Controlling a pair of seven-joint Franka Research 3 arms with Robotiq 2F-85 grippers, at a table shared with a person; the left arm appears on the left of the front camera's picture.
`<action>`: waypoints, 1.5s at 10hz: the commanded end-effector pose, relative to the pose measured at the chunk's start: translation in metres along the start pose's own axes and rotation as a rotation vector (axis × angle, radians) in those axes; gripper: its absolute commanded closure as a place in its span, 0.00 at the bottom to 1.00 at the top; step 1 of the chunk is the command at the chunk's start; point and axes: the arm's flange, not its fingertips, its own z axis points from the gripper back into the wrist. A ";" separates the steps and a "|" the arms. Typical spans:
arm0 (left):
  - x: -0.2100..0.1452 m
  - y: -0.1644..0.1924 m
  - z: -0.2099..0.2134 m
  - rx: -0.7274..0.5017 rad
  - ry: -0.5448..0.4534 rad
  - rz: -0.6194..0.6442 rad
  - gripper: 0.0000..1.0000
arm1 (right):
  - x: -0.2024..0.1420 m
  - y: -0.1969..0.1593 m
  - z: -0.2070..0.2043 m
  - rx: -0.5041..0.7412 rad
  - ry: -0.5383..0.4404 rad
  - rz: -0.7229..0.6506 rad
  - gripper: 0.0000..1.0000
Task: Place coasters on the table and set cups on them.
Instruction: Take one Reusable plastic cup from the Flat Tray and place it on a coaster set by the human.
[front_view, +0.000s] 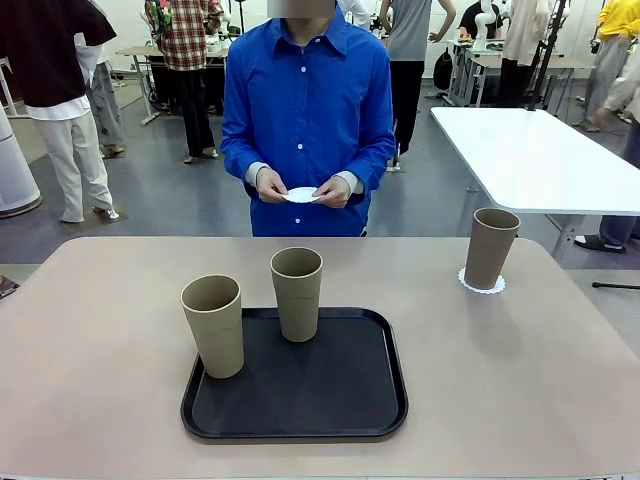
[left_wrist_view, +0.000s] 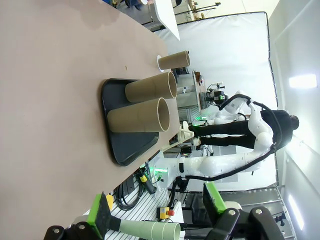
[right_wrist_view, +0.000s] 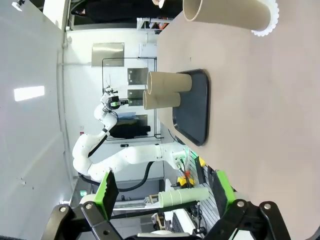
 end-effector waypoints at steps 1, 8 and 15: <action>-0.001 -0.001 0.002 -0.006 -0.002 -0.005 0.00 | -0.001 0.009 0.007 0.005 0.027 0.044 0.00; -0.001 -0.001 0.002 -0.006 -0.002 -0.005 0.00 | 0.000 0.011 0.006 0.014 0.015 0.072 0.00; -0.001 -0.001 0.002 -0.006 -0.002 -0.005 0.00 | 0.000 0.011 0.006 0.014 0.015 0.072 0.00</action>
